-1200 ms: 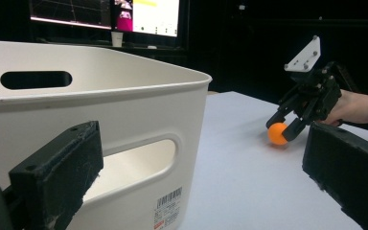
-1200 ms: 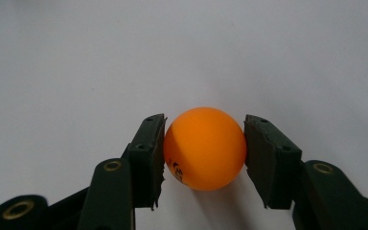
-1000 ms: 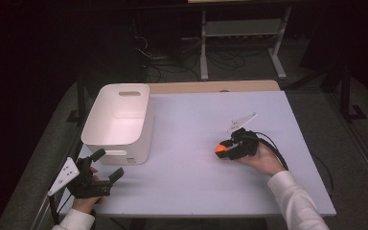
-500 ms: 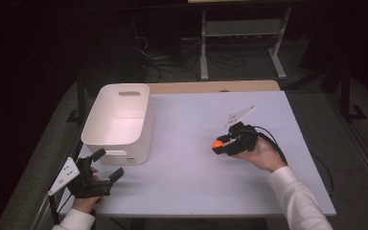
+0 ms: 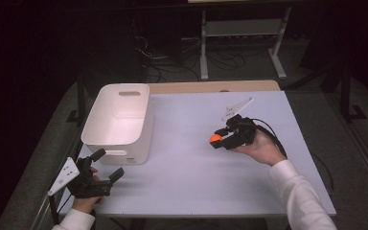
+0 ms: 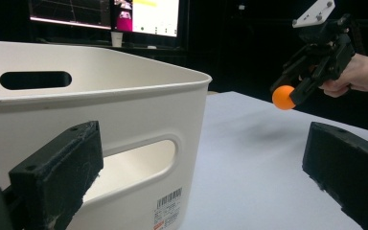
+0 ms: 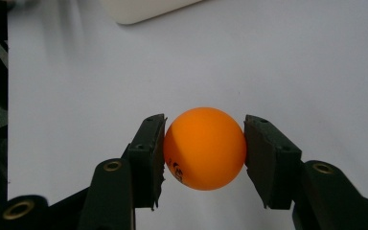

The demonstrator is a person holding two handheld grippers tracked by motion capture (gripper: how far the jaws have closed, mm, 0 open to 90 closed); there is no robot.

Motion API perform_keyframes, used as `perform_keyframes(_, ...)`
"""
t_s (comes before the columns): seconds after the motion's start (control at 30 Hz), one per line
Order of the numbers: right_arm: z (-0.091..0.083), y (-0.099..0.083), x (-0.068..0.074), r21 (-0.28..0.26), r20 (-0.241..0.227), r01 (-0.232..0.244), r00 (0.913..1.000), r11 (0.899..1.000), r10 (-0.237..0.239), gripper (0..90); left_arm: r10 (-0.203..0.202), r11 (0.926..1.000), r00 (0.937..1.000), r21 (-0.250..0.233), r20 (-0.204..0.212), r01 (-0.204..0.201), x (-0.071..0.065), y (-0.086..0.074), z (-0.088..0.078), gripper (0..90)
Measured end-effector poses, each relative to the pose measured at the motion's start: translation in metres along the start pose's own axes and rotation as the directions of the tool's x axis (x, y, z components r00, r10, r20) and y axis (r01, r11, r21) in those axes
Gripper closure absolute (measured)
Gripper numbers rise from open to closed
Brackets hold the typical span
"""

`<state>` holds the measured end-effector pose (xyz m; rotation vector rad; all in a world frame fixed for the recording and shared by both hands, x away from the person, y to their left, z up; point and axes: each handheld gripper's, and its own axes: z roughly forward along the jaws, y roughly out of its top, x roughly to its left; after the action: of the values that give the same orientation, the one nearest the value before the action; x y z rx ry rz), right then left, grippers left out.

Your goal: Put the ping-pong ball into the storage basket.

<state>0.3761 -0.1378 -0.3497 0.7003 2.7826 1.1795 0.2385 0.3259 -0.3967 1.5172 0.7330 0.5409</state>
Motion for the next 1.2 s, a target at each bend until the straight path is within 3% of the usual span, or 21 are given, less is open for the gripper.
perform_keyframes(0.4,-0.007,0.017,0.0,-0.002,-0.005,0.003,1.0,1.0,-0.003,49.4,-0.002,1.0,1.0,0.0,0.002,0.002,0.0,0.0,0.0,0.0)
perform_keyframes(0.57,-0.009,0.024,0.002,-0.005,-0.014,0.017,0.9998,1.0,-0.017,49.4,-0.002,1.0,1.0,0.0,0.002,0.002,0.0,0.0,0.0,0.0)
perform_keyframes(0.67,-0.01,0.027,0.0,-0.008,-0.006,0.054,0.9985,0.999,-0.054,49.4,-0.001,1.0,1.0,0.0,0.001,0.001,0.0,0.0,0.0,0.0)
perform_keyframes(0.73,-0.011,0.03,0.0,-0.007,-0.006,0.057,0.9983,0.998,-0.057,49.4,-0.001,1.0,1.0,0.0,0.002,0.001,0.0,0.0,0.0,0.0)
perform_keyframes(0.8,-0.012,0.035,0.002,-0.011,-0.013,0.032,0.9994,0.999,-0.032,49.4,-0.002,1.0,1.0,0.001,0.002,0.002,0.0,0.0,0.0,0.0)
perform_keyframes(0.87,-0.012,0.038,0.001,-0.01,-0.008,0.062,0.998,0.998,-0.062,49.4,-0.001,1.0,1.0,0.0,0.002,0.001,0.0,0.0,0.0,0.0)
perform_keyframes(1.2,-0.014,0.051,0.002,0.003,-0.007,0.076,0.9971,0.997,-0.076,49.5,-0.007,1.0,1.0,-0.005,0.003,0.007,0.0,0.0,0.0,0.0)
